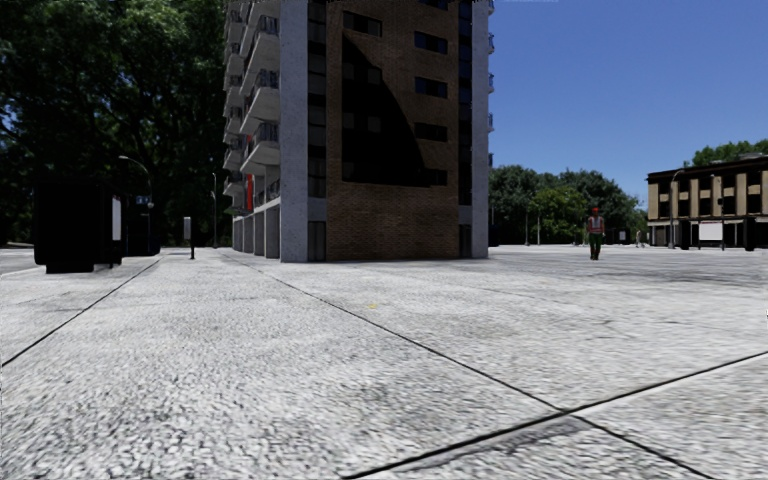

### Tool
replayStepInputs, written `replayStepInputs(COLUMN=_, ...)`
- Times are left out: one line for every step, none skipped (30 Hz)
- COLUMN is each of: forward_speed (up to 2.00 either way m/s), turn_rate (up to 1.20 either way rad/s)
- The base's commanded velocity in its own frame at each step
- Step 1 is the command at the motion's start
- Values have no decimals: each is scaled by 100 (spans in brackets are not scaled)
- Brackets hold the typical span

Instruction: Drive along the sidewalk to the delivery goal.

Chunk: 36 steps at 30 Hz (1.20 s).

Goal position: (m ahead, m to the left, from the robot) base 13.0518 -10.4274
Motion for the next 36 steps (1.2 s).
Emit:
replayStepInputs(forward_speed=200, turn_rate=-40)
replayStepInputs(forward_speed=200, turn_rate=-40)
replayStepInputs(forward_speed=200, turn_rate=-40)
replayStepInputs(forward_speed=200, turn_rate=-40)
replayStepInputs(forward_speed=200, turn_rate=-40)
replayStepInputs(forward_speed=200, turn_rate=-40)
replayStepInputs(forward_speed=200, turn_rate=-40)
replayStepInputs(forward_speed=200, turn_rate=-40)
replayStepInputs(forward_speed=200, turn_rate=-40)
replayStepInputs(forward_speed=200, turn_rate=-40)
replayStepInputs(forward_speed=200, turn_rate=-40)
replayStepInputs(forward_speed=200, turn_rate=-40)
replayStepInputs(forward_speed=200, turn_rate=-40)
replayStepInputs(forward_speed=200, turn_rate=-40)
replayStepInputs(forward_speed=200, turn_rate=-40)
replayStepInputs(forward_speed=200, turn_rate=-40)
replayStepInputs(forward_speed=200, turn_rate=-40)
replayStepInputs(forward_speed=200, turn_rate=-40)
replayStepInputs(forward_speed=200, turn_rate=-40)
replayStepInputs(forward_speed=200, turn_rate=-40)
replayStepInputs(forward_speed=200, turn_rate=-40)
replayStepInputs(forward_speed=200, turn_rate=-40)
replayStepInputs(forward_speed=200, turn_rate=-40)
replayStepInputs(forward_speed=200, turn_rate=-39)
replayStepInputs(forward_speed=200, turn_rate=-39)
replayStepInputs(forward_speed=200, turn_rate=-39)
replayStepInputs(forward_speed=200, turn_rate=-39)
replayStepInputs(forward_speed=200, turn_rate=-39)
replayStepInputs(forward_speed=200, turn_rate=-39)
replayStepInputs(forward_speed=200, turn_rate=-39)
replayStepInputs(forward_speed=200, turn_rate=-39)
replayStepInputs(forward_speed=200, turn_rate=-39)
replayStepInputs(forward_speed=200, turn_rate=-39)
replayStepInputs(forward_speed=200, turn_rate=-39)
replayStepInputs(forward_speed=200, turn_rate=-39)
replayStepInputs(forward_speed=200, turn_rate=-39)
